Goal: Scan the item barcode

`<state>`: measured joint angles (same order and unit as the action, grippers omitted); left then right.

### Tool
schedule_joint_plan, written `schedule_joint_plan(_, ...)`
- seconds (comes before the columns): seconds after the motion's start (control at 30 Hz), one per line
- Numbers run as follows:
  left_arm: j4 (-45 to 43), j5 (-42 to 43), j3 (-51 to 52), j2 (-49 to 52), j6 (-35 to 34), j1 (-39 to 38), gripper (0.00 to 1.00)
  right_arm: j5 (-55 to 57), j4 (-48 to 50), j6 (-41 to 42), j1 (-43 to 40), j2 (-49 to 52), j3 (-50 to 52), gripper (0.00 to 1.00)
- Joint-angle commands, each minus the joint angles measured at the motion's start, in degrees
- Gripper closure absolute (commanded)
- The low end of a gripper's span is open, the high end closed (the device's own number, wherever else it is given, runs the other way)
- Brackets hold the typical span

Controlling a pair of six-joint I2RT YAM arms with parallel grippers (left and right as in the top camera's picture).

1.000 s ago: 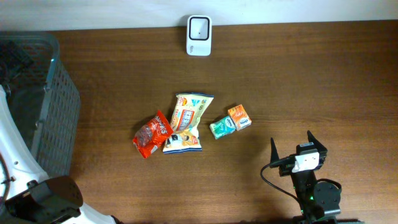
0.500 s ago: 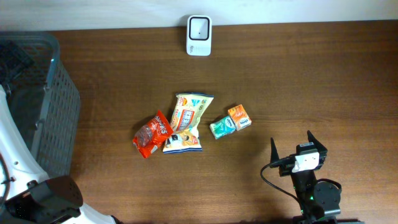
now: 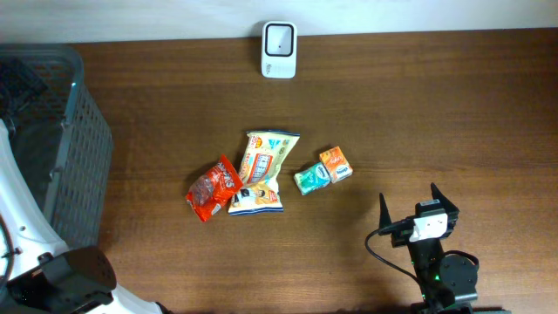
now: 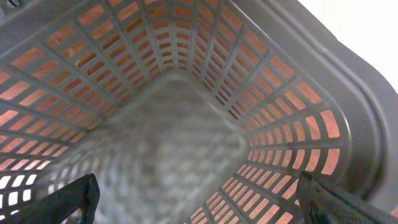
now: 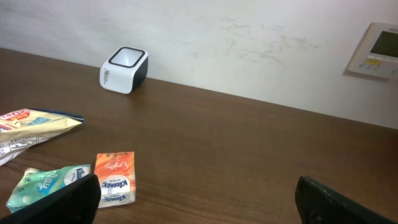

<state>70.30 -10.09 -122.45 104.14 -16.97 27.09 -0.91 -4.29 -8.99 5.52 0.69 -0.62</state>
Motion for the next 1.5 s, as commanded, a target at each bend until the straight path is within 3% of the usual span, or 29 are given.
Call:
schedule_joint_plan(0.0, 0.1, -0.1, 0.1, 0.0, -0.6, 0.1, 0.01, 0.5, -0.2, 0.4, 0.5, -0.3, 0.3, 0.01)
schedule_joint_plan(0.23, 0.2, -0.1, 0.1, 0.0, -0.6, 0.1, 0.01, 0.3, -0.2, 0.4, 0.5, -0.3, 0.3, 0.01)
schedule_joint_plan(0.4, 0.3, -0.1, 0.1, 0.0, -0.6, 0.1, 0.01, -7.7, 2.2, 3.0, 0.5, -0.3, 0.2, 0.01)
schedule_joint_plan(0.6, 0.3, -0.1, 0.1, 0.0, -0.6, 0.1, 0.01, -12.2, 0.3, 5.4, 0.5, 4.3, -7.8, 0.01)
schedule_joint_plan(0.77, 0.3, -0.1, 0.1, 0.0, -0.6, 0.1, 0.01, -15.8, -10.8, 4.7, 0.5, 23.7, -27.1, 0.01)
schedule_joint_plan(0.97, 0.3, -0.1, 0.1, 0.0, -0.6, 0.1, 0.01, -25.3, -38.3, -2.8, 0.5, 55.7, -58.0, 0.01)
schedule_joint_plan(1.07, 0.3, -0.1, 0.1, 0.0, -0.6, 0.1, 0.01, -25.6, -44.2, -1.4, 0.5, 67.4, -66.2, 0.01)
schedule_joint_plan(1.33, 0.3, -0.1, 0.1, 0.0, -0.6, 0.1, 0.00, -25.2, -42.9, -3.0, 0.4, 89.2, -68.1, 0.00)
schedule_joint_plan(1.47, 0.4, -0.1, 0.1, 0.0, -0.6, 0.1, 0.01, -25.2, -40.6, -3.0, 0.4, 98.8, -68.1, 0.15)
